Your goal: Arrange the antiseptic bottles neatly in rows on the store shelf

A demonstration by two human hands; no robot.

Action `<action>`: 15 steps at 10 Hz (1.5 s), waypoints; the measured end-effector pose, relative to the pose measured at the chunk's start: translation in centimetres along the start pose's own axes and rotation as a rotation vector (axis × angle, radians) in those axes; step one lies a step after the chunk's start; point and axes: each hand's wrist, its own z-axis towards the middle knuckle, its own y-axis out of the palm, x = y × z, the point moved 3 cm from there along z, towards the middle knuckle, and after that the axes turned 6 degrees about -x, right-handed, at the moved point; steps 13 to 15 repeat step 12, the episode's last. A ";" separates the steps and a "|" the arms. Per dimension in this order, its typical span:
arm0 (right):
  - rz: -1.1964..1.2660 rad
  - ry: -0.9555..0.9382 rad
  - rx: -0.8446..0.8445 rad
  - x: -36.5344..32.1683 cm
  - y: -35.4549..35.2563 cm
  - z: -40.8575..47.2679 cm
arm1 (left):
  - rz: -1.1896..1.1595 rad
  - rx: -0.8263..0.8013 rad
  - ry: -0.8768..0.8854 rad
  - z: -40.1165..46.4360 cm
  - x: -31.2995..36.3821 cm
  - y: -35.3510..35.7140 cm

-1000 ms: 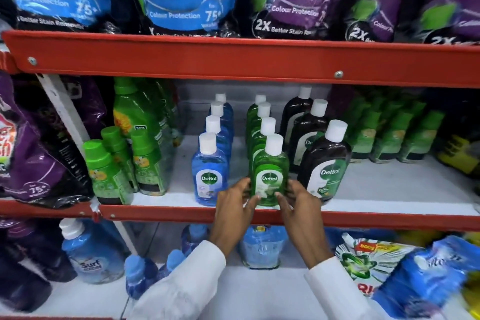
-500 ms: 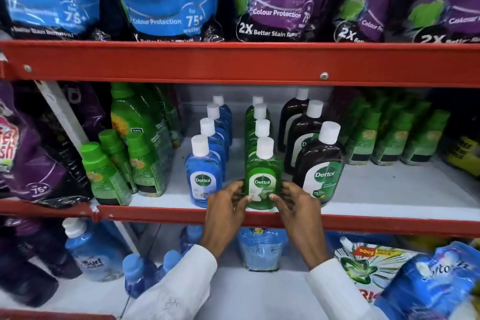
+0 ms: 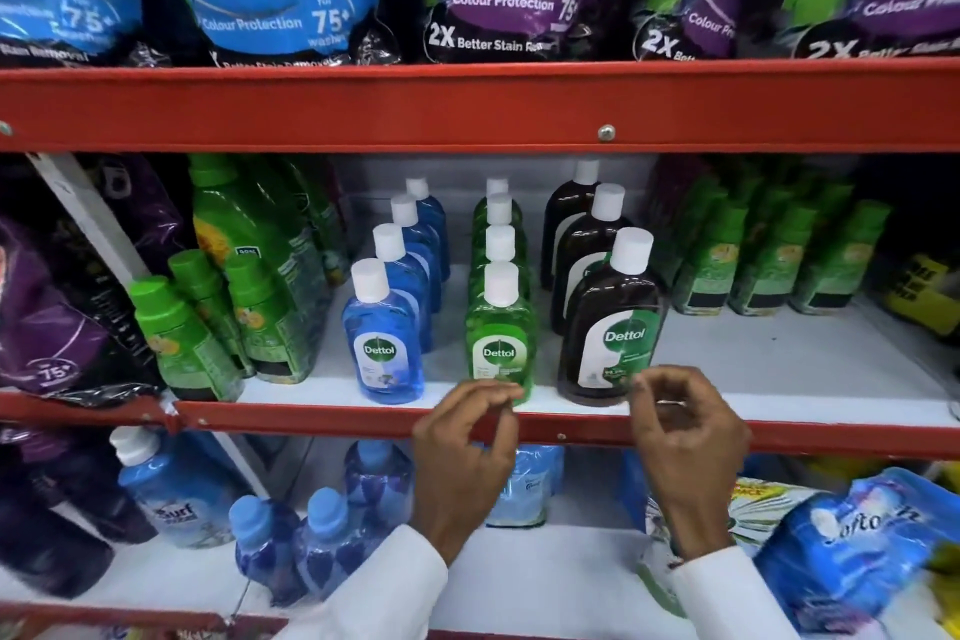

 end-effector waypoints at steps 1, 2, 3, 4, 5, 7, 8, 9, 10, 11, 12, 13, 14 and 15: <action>0.003 0.073 -0.087 2.5 -1.0 2.4 | 0.019 -0.162 -0.064 0.1 0.6 3.3; -0.062 0.084 -0.370 4.2 -0.9 4.2 | 0.068 -0.252 -0.117 0.4 0.8 5.4; -0.099 0.065 -0.470 5.0 -1.0 5.4 | 0.088 -0.268 -0.148 1.0 1.1 6.5; -0.087 0.027 -0.495 5.3 -0.9 5.8 | 0.044 -0.214 -0.198 1.2 0.9 6.8; -0.055 0.015 -0.473 5.3 -1.2 5.9 | 0.024 -0.145 -0.240 1.1 0.6 7.1; 0.018 0.065 -0.471 5.4 -1.9 5.7 | 0.008 -0.074 -0.302 1.4 0.5 7.7; 0.000 0.066 -0.489 5.4 -2.0 5.7 | 0.012 -0.070 -0.308 1.4 0.7 7.7; -0.001 0.062 -0.496 5.5 -2.1 5.7 | 0.000 -0.056 -0.305 1.4 0.7 7.8; -0.011 0.063 -0.501 5.5 -2.1 5.7 | -0.003 -0.063 -0.303 1.4 0.6 7.8; -0.013 0.082 -0.504 5.2 -2.1 5.6 | 0.015 -0.071 -0.267 1.5 0.7 7.7; 0.091 0.124 -0.372 5.3 -3.7 5.3 | 0.065 -0.041 -0.172 1.9 2.0 6.9; 0.091 0.124 -0.372 5.3 -3.7 5.3 | 0.065 -0.041 -0.172 1.9 2.0 6.9; 0.091 0.124 -0.372 5.3 -3.7 5.3 | 0.065 -0.041 -0.172 1.9 2.0 6.9; 0.091 0.124 -0.372 5.3 -3.7 5.3 | 0.065 -0.041 -0.172 1.9 2.0 6.9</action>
